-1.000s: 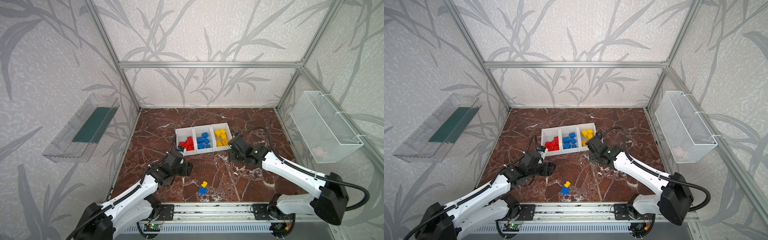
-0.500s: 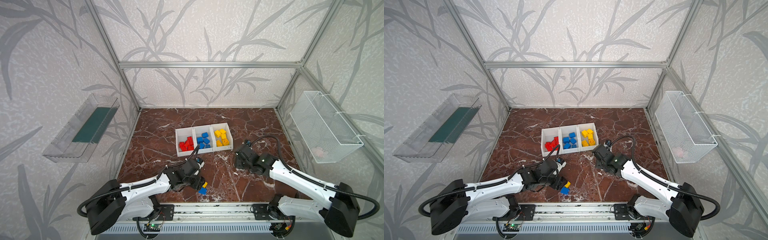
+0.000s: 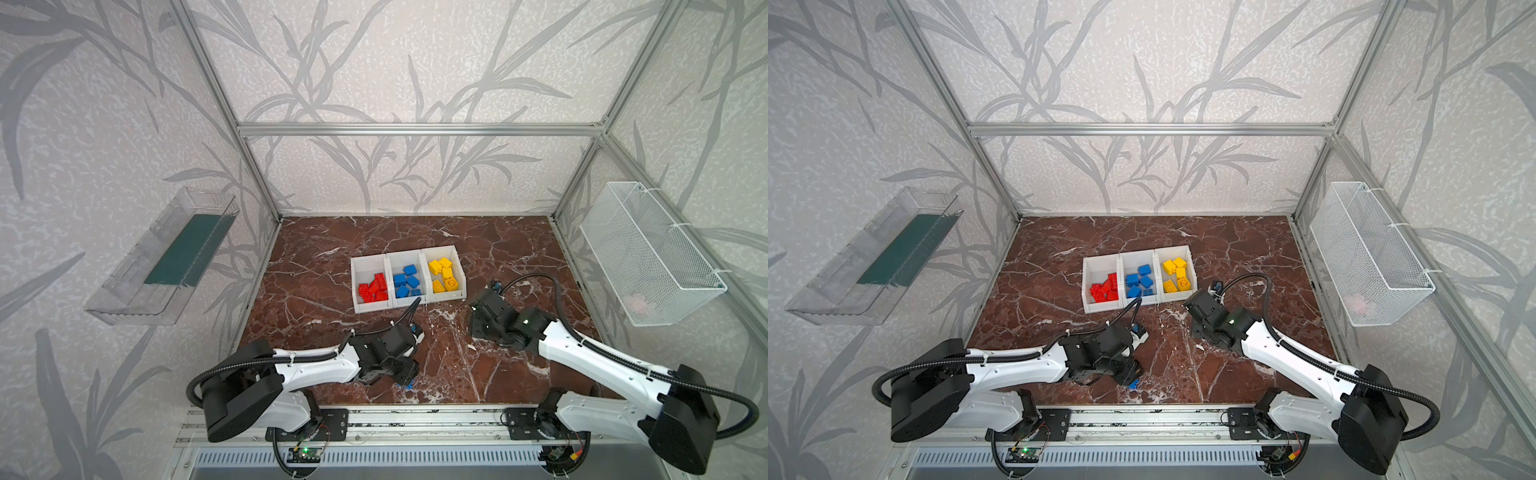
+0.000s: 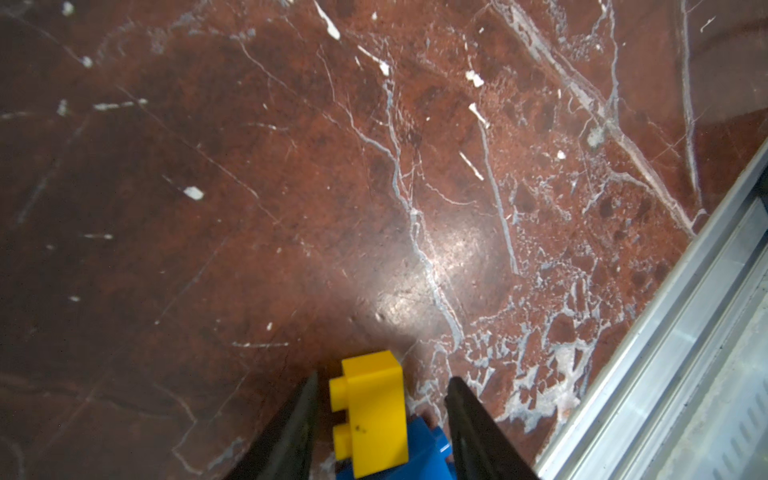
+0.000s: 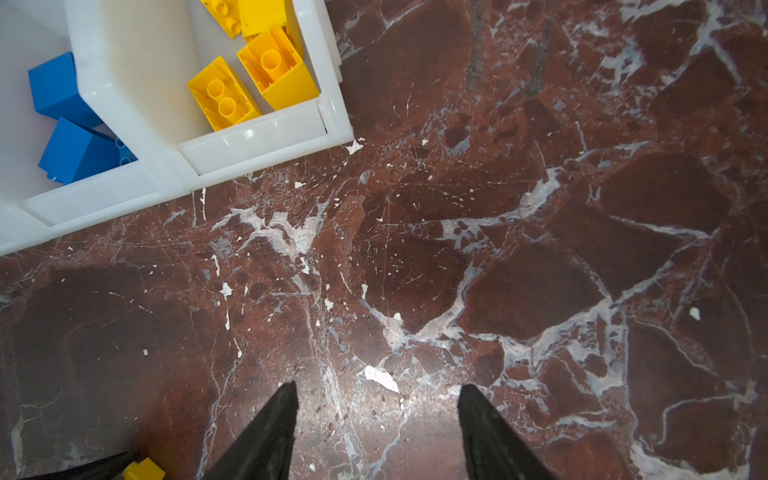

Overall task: Sort the legos into containers by color
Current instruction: 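Draw the right gripper back while the left gripper grasps the stacked yellow brick, then lift the yellow brick with the left gripper and release it into the yellow compartment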

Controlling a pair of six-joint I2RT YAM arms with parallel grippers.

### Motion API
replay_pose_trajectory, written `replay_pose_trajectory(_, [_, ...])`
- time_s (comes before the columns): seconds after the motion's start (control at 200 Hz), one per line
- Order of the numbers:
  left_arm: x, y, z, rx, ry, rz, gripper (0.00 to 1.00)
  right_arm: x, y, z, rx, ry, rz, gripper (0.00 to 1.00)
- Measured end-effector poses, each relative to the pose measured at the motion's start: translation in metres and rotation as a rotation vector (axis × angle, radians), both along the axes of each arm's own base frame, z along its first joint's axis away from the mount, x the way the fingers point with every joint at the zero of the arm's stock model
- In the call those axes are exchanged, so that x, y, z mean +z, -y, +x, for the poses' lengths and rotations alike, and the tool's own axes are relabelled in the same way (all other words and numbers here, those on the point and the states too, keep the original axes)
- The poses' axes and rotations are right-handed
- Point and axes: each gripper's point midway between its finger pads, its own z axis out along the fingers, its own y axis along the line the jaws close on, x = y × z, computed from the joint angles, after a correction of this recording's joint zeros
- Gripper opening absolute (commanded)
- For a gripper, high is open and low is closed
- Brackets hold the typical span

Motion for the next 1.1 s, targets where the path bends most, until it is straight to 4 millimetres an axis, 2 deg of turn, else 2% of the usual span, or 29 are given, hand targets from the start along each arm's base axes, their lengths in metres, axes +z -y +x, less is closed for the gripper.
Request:
replay_pose_trajectory(0.265, [-0.002, -0.003, 0.002, 0.012, 0.031, 0.029, 0.36, -0.003, 0.002, -0.002, -0.004, -0.001, 0.003, 0.62])
replay_pose_trajectory(0.63, [-0.003, -0.005, 0.007, 0.027, 0.067, 0.050, 0.28, -0.003, 0.003, -0.004, -0.015, 0.002, 0.012, 0.62])
replay_pose_trajectory(0.855, [-0.001, -0.006, 0.012, 0.042, 0.091, 0.058, 0.27, 0.001, 0.004, -0.004, -0.017, 0.012, 0.023, 0.62])
replay_pose_trajectory(0.965, [0.010, -0.003, 0.022, 0.061, 0.131, 0.061, 0.27, 0.005, 0.004, -0.004, -0.019, 0.024, 0.034, 0.62])
replay_pose_trajectory(1.1, [0.037, 0.012, 0.044, 0.074, 0.205, 0.019, 0.27, 0.012, 0.007, -0.005, -0.024, 0.052, 0.048, 0.62])
